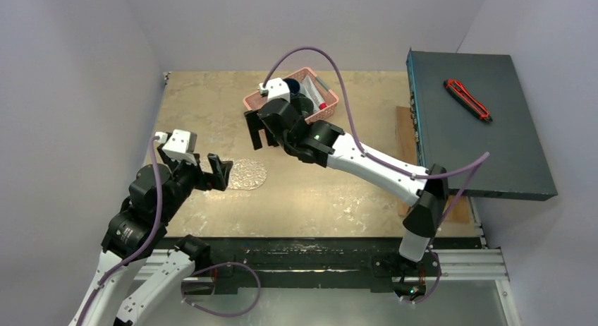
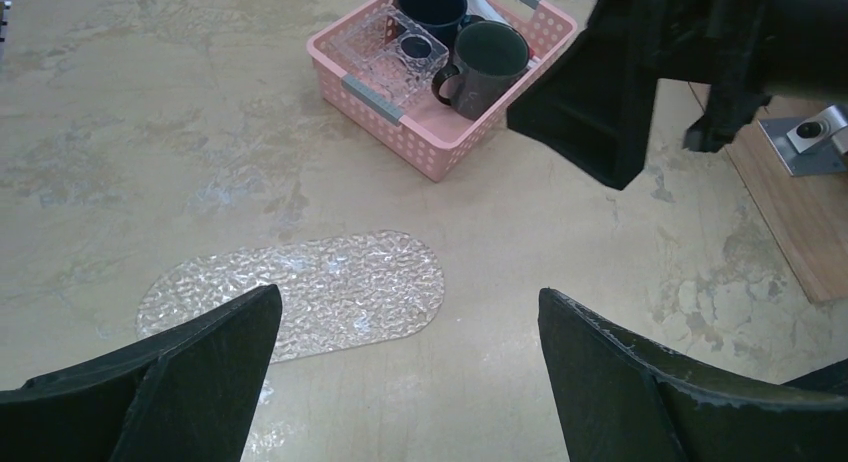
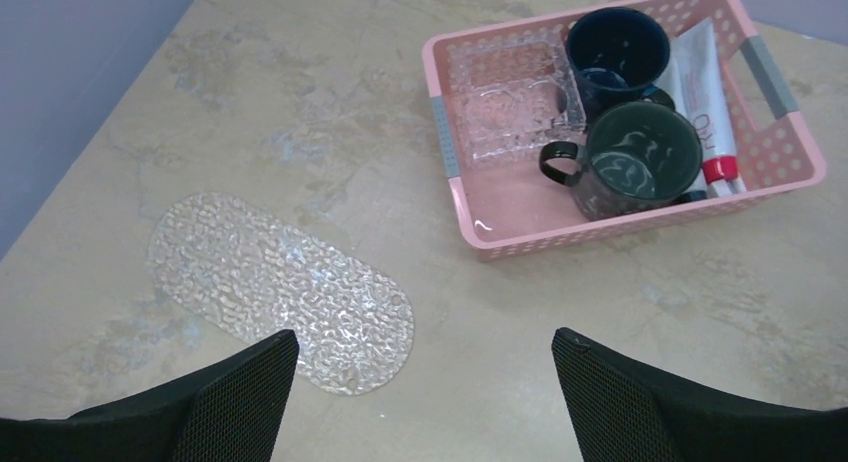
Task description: Prepare toiletry sets of a toothbrush and toothpaste on the tray
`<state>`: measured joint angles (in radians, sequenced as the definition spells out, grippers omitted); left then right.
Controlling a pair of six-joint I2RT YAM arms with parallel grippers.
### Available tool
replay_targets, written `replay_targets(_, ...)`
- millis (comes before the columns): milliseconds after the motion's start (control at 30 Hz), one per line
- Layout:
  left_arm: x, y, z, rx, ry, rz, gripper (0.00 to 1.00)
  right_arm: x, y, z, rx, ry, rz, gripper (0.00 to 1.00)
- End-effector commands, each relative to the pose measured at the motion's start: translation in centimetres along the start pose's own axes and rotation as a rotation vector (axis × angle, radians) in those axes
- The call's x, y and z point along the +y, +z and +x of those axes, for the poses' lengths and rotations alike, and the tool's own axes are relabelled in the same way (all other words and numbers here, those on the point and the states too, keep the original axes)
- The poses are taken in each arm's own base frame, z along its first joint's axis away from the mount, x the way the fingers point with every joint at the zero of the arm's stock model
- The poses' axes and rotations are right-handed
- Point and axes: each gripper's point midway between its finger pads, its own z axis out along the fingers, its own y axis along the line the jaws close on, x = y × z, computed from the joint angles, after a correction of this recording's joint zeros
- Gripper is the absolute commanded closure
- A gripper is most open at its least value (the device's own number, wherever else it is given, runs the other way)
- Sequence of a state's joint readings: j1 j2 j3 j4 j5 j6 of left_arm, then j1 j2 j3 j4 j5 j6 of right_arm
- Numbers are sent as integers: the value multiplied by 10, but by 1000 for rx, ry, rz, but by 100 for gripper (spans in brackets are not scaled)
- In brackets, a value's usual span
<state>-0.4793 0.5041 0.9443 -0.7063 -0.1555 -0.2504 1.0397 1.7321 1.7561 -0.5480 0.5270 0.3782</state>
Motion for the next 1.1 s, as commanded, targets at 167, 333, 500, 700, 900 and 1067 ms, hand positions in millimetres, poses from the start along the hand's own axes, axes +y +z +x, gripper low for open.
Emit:
replay_targets(167, 3, -12, -19, -79, -16, -14, 0, 23, 54, 1, 78, 24, -54, 4)
replay_targets(333, 2, -14, -20, -87, -21, -7, 0, 22, 91, 4, 115, 35, -73, 8)
replay_targets(500, 0, -15, -21, -91, -23, 5, 0, 8, 123, 11, 146, 46, -75, 14)
replay_targets(700, -3, -15, -21, -89, -24, 20, 0, 7, 149, 25, 167, -12, -83, 21)
replay_targets(900, -3, -15, -21, -87, -24, 25, 0, 1, 173, 45, 206, -24, -73, 27)
replay_targets(1067, -3, -14, -20, -82, -25, 23, 0, -2, 185, 60, 236, -25, -76, 32)
